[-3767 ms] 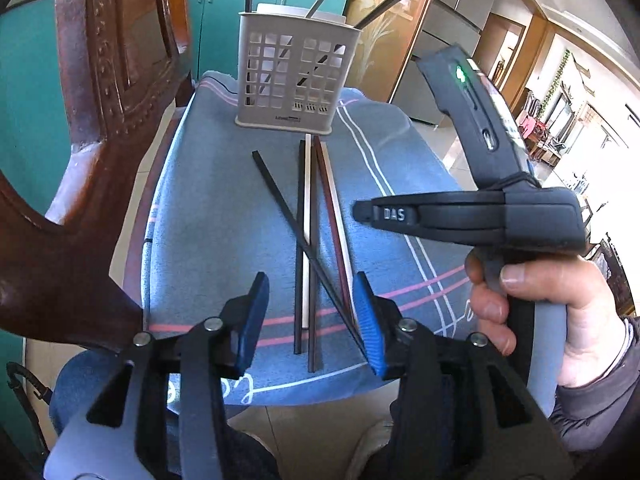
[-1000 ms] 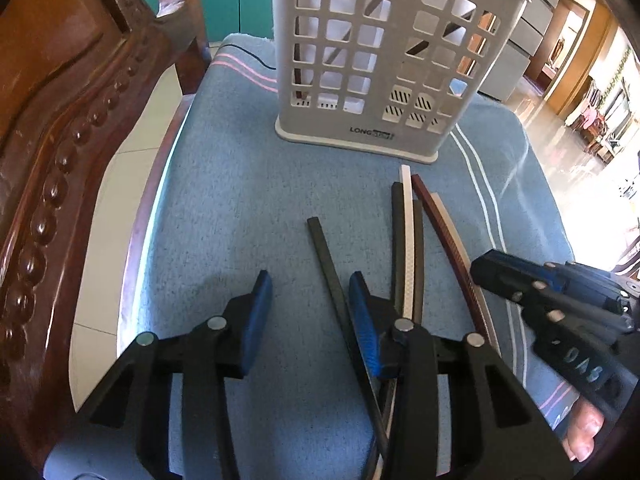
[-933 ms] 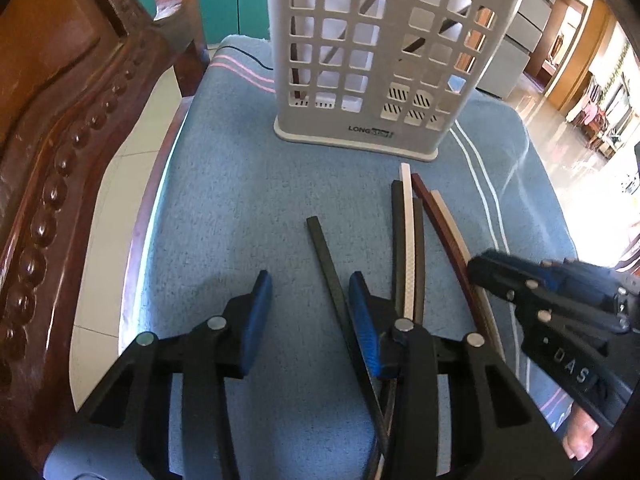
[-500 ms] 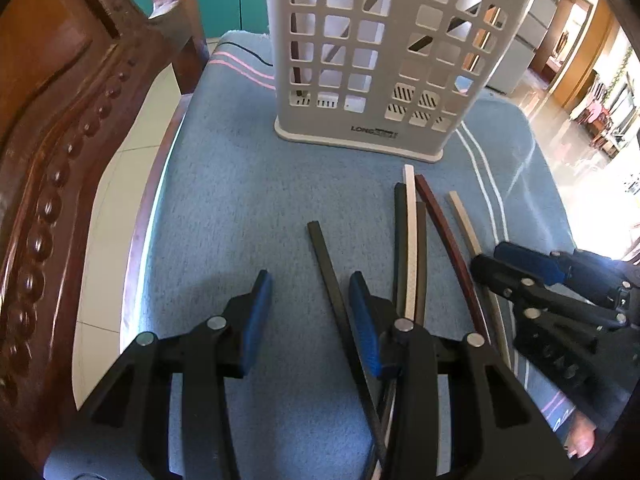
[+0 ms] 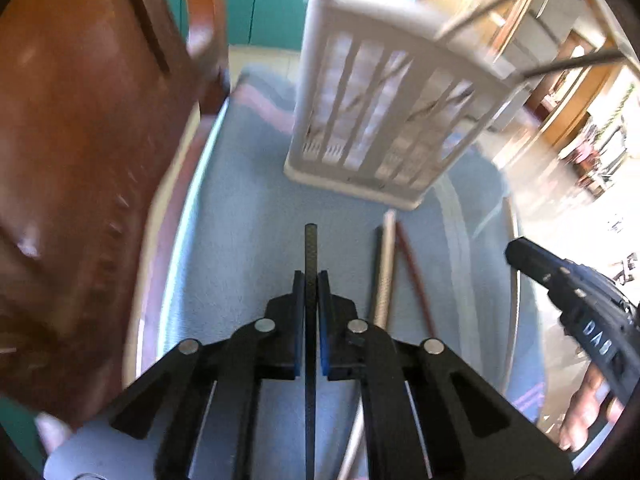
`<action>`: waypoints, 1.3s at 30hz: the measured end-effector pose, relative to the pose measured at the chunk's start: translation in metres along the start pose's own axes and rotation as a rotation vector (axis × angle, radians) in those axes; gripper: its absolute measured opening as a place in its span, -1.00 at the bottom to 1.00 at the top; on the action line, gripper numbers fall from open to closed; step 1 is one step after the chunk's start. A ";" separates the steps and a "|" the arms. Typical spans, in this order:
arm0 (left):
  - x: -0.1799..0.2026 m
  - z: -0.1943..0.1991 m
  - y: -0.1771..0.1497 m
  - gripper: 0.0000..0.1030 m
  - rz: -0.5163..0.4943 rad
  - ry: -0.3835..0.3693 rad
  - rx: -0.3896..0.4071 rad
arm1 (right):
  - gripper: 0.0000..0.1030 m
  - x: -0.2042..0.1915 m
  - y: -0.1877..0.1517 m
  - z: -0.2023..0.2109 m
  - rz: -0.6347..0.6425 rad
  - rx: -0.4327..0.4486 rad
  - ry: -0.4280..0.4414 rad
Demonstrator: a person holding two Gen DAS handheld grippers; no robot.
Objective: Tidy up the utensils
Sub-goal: 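Carry both chopsticks over the caddy and open the right tool to drop its chopstick, then drop the black chopstick from the left tool into the caddy while the right tool returns to the cloth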
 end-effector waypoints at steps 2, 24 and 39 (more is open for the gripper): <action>0.003 0.027 0.007 -0.87 -0.006 -0.030 0.052 | -0.87 -0.011 0.011 0.033 0.034 0.059 0.012; 0.030 0.249 0.203 -0.87 0.079 0.050 0.636 | -0.88 -0.070 0.183 0.128 0.161 0.501 -0.032; 0.026 0.110 0.181 -0.86 0.117 0.051 0.437 | -0.80 -0.051 0.123 0.053 0.136 0.408 -0.002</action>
Point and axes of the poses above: each gripper's, at about its wrist camera, not at the fingertips, and z roughly against the way its jaws point, x to its right, y to its top, the point moved 6 cm from there along -z, roughly the way its jaws point, and after that the axes turned 11 degrees about y, right-handed, at the moved point
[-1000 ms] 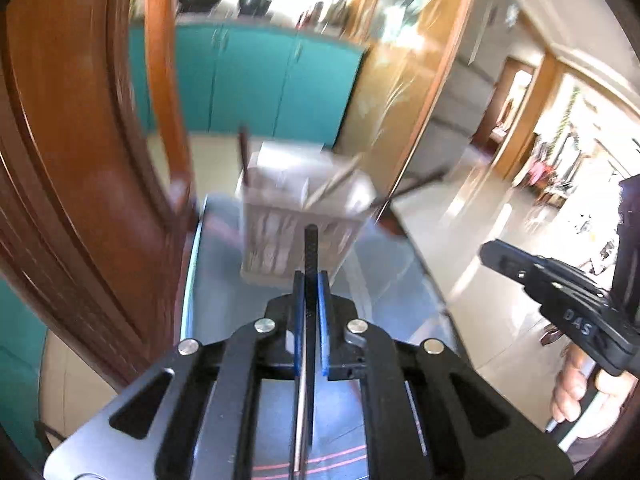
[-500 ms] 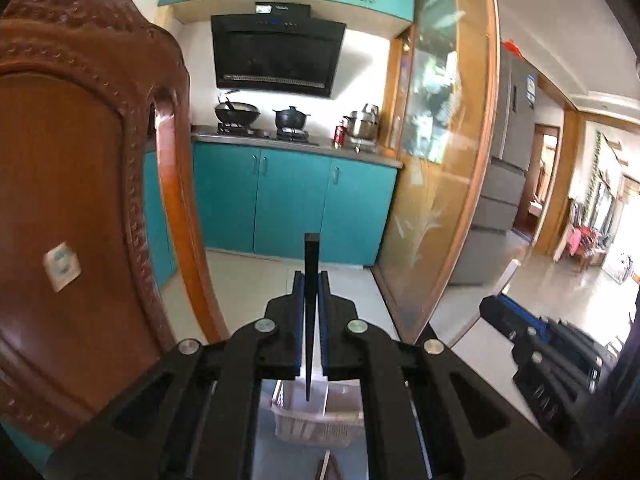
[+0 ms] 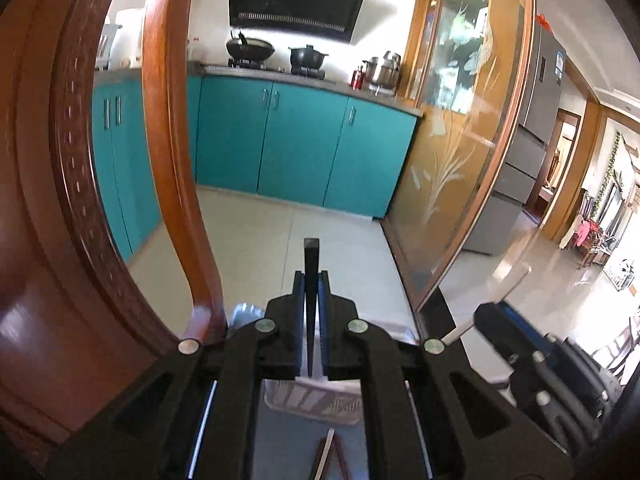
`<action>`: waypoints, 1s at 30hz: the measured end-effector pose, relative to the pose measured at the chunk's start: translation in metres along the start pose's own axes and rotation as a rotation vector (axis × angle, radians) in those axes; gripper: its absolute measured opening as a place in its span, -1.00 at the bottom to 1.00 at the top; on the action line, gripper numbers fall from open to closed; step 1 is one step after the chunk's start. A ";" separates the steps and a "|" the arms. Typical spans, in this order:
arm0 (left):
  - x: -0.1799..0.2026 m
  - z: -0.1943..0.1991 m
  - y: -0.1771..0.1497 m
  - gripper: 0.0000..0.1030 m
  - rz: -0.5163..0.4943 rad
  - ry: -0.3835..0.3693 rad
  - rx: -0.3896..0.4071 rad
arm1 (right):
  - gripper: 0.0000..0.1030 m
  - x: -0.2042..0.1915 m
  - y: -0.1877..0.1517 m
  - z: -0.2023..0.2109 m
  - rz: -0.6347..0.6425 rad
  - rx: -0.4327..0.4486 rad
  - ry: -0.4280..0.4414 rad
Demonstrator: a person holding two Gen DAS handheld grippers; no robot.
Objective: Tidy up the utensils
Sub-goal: 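Drop the black chopstick from the left tool into the caddy while the right tool returns to the cloth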
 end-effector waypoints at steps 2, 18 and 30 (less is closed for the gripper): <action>-0.002 -0.001 -0.007 -0.86 0.000 -0.002 0.001 | -0.70 0.000 0.002 0.011 -0.002 0.018 -0.002; -0.016 0.052 -0.171 -0.58 -0.228 -0.030 -0.159 | -0.67 0.022 -0.195 0.032 -0.156 -0.421 0.006; -0.028 0.050 -0.229 -0.58 -0.246 -0.021 -0.281 | -0.65 -0.005 -0.268 -0.022 -0.119 -0.652 -0.031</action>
Point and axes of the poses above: each gripper's, at about its wrist camera, not at the fingertips, and z roughly against the way its jaws point, x to its right, y to its top, the point moved 6 cm from there along -z, roughly the way its jaws point, and after that the axes turned 11 degrees about y, right-handed, at the moved point
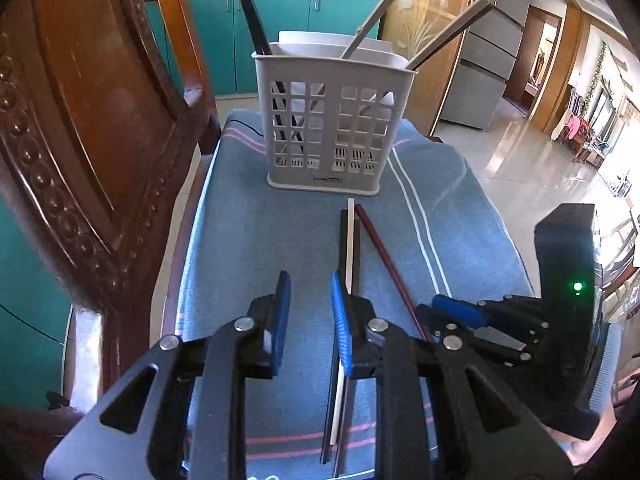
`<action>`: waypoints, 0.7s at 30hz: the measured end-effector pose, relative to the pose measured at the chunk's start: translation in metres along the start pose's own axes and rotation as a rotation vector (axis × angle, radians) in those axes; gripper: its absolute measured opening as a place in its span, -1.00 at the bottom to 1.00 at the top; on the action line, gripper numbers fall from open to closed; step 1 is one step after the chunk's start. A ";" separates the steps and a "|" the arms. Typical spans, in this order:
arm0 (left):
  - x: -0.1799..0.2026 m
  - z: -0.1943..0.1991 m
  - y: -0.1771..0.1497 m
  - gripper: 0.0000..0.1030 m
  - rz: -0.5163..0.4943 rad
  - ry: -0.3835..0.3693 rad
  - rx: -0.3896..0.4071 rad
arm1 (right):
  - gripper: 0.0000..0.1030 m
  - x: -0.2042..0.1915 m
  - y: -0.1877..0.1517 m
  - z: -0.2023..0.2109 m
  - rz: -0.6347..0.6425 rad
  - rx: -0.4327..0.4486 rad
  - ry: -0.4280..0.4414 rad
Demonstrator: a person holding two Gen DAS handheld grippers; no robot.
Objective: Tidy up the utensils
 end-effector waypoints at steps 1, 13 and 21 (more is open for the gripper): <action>-0.001 0.002 -0.002 -0.58 -0.001 0.001 0.003 | -0.65 -0.002 0.000 -0.001 0.004 0.001 -0.002; 0.005 -0.004 0.001 -0.49 -0.016 -0.005 -0.006 | -0.72 0.027 -0.002 0.012 -0.121 0.014 -0.015; 0.010 -0.052 -0.031 -0.31 -0.002 -0.048 -0.173 | -0.58 0.036 -0.001 0.040 -0.127 0.107 0.010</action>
Point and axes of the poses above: each gripper's, at about its wrist camera, not at the fingertips, and z roughly against the way its jaws point, x to its right, y to its top, the point moved 6 cm from there along -z, roughly the way its jaws point, and after that the axes turned 11 degrees about y, right-handed, at the moved point
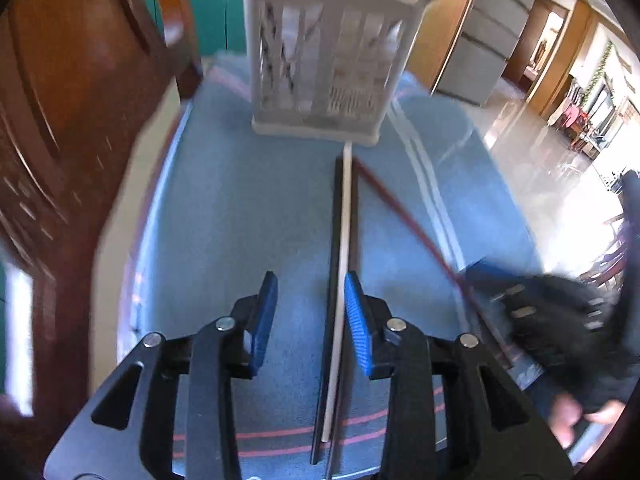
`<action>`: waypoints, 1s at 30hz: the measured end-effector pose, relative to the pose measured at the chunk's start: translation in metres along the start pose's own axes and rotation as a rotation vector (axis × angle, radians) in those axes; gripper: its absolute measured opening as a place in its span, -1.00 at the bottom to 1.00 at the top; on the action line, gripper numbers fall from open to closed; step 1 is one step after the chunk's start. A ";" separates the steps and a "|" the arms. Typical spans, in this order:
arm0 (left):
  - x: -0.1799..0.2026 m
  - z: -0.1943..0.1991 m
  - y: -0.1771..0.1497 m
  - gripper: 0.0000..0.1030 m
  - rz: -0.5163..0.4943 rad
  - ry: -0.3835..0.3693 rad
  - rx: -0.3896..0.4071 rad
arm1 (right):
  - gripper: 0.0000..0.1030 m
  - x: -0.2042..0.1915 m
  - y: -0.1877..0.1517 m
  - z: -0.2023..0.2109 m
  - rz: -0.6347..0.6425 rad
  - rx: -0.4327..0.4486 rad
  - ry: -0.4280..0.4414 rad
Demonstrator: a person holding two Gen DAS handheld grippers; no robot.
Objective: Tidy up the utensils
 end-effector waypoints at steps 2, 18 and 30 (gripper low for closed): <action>0.002 -0.012 -0.008 -0.22 -0.003 -0.003 -0.034 | -0.51 0.004 0.001 0.002 -0.009 0.005 -0.013; 0.007 -0.010 -0.016 -0.73 -0.031 0.058 0.031 | -0.39 0.001 -0.015 -0.014 0.010 -0.045 -0.043; -0.004 0.014 -0.032 -0.77 0.066 -0.078 0.002 | -0.30 0.001 -0.016 -0.014 0.015 -0.043 -0.035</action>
Point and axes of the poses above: each gripper's, at about its wrist camera, not at the fingertips, and z roughly against the way its jaws point, x to its right, y to its top, the point moved 6 cm from there along -z, roughly the way its jaws point, and after that the axes turned 11 degrees about y, right-handed, at the moved point
